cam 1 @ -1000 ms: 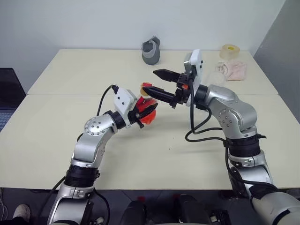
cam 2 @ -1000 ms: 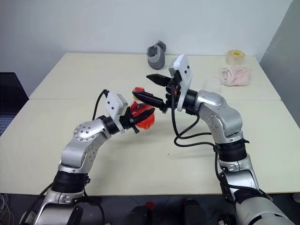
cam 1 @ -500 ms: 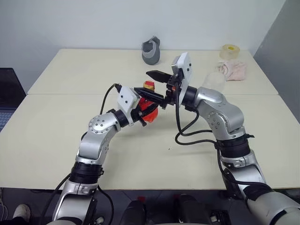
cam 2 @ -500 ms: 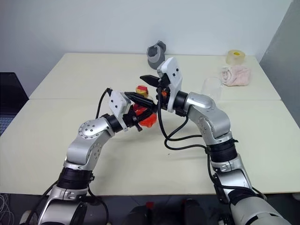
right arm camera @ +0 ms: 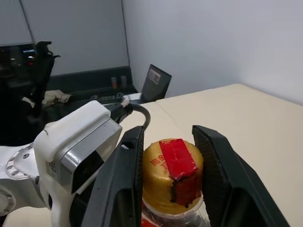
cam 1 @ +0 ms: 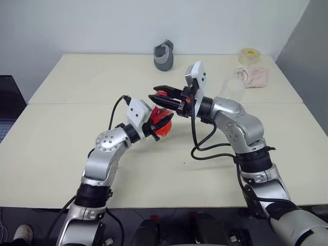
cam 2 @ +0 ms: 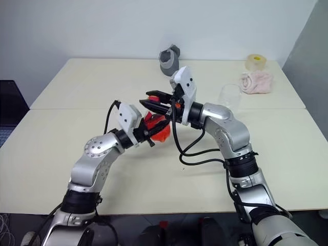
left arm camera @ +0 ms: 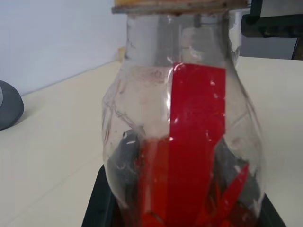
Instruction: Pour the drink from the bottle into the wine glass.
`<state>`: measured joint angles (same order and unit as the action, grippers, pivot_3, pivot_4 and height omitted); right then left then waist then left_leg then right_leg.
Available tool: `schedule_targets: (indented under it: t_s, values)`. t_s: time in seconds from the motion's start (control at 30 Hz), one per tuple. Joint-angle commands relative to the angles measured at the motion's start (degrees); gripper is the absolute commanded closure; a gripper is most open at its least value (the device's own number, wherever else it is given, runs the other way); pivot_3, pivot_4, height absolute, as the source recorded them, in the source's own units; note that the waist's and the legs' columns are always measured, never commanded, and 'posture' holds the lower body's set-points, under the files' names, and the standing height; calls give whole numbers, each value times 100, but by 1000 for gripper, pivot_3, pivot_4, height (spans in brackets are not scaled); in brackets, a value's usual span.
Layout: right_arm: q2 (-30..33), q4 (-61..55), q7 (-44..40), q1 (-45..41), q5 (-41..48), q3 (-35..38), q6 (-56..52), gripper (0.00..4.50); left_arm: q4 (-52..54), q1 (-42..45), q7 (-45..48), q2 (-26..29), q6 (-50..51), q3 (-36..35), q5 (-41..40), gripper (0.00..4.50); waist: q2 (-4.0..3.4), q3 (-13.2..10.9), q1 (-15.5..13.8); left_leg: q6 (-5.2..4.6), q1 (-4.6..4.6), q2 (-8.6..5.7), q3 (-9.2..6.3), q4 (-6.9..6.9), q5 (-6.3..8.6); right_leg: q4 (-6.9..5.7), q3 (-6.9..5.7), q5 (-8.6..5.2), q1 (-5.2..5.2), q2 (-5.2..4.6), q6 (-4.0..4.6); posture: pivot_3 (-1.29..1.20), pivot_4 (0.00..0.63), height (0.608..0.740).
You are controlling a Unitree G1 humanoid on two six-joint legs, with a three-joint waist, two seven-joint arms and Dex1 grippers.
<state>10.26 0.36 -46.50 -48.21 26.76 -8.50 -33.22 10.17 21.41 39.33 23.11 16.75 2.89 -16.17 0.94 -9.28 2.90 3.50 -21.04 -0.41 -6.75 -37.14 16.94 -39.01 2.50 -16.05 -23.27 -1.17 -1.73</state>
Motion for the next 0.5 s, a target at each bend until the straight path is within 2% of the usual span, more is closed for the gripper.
schedule_targets:
  t_s: [0.03, 0.13, 0.23, 0.37, 0.4, 0.5]
  values:
    - [124, -32, -968, -419, 435, -1, 97, 3241, 907, -577, 509, 391, -46, 40, -263, 3188, -2, -1, 30, 0, 1, 2, -3, 3, 0, 0, 1, 0, 0, 0, 0, 0, 150, 740]
    - [224, 188, -1864, -594, 512, -204, 268, 3241, 1237, -1015, 888, 712, -535, 59, -250, 3188, -8, -5, 38, -1, 5, 0, -10, 5, 0, -1, 0, 0, 1, 0, 0, 0, 150, 740]
    - [177, 685, -2742, -880, 395, -457, 594, 3241, 1586, -1355, 1051, 900, -584, 14, -437, 3188, -9, -5, 33, -1, 6, 0, -9, 4, 0, -1, -5, 0, 4, 1, 1, 0, 150, 740]
    - [94, 1184, -3197, -1084, 167, -555, 989, 3241, 1865, -1571, 1000, 1003, -449, -43, -640, 3188, -10, -6, 24, -1, 5, 1, -10, 4, 1, 0, -8, 0, 5, 1, 1, 0, 150, 740]
    - [91, 1244, -3260, -1112, 181, -537, 937, 2499, 1906, -1598, 956, 1012, -399, -61, -674, 3188, -10, -7, 24, -1, 5, 1, -11, 4, 1, 1, -9, -1, 6, 1, 1, 0, 150, 740]
    - [173, 1141, -3172, -1001, 134, -447, 908, 1488, 1886, -1599, 728, 968, -237, -169, -705, 3188, -10, -7, 22, -1, 5, 2, -18, 3, 1, 1, -6, -1, 6, 1, 1, 0, 150, 740]
